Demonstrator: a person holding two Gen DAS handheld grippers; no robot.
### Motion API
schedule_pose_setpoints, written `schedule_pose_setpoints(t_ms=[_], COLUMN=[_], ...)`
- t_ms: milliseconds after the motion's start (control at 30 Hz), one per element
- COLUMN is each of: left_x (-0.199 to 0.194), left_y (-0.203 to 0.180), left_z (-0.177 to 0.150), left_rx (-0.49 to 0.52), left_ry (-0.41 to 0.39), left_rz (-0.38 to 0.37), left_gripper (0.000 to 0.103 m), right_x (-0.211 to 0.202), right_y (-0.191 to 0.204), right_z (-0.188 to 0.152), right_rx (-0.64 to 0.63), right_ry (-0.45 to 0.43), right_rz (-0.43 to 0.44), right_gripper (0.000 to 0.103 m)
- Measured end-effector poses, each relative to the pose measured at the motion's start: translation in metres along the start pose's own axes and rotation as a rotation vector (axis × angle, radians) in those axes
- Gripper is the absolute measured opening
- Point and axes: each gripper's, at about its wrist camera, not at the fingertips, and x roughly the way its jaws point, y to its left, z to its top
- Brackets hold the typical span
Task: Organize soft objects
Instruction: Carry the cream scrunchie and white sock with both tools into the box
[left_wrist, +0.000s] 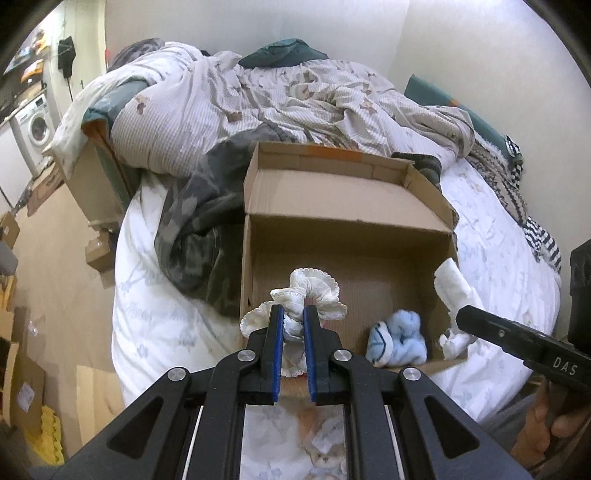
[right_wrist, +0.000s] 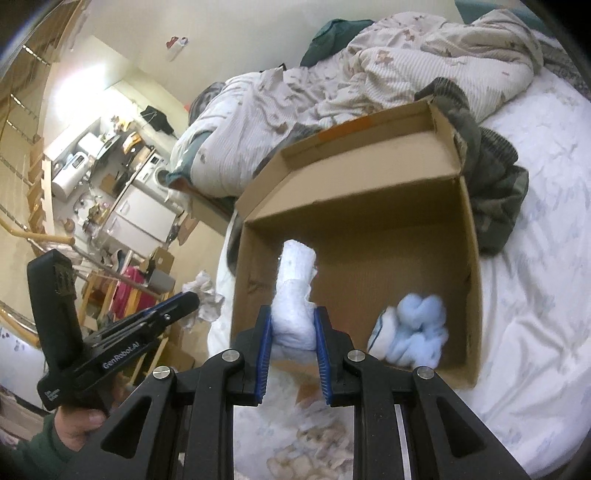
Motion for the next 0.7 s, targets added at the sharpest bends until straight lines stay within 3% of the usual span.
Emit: schedule_pose_setpoints(t_ms=[267, 700], left_x=[0.034, 0.075], left_y=[-0.004, -0.002], left_z=[-0.004, -0.016], left_rx=[0.042, 0.014], left_ry=[-0.010, 0.062], left_rz=[0.022, -0.003], left_gripper=[0.010, 0.010], right_x=[0.025, 0.057], right_y=[-0.024, -0.023], right_z=[-0.009, -0.017], right_rx=[0.057, -0.008], right_ry=[0.023, 0.107], right_rz=[-0.071, -0.145], right_gripper=[0.024, 0.024])
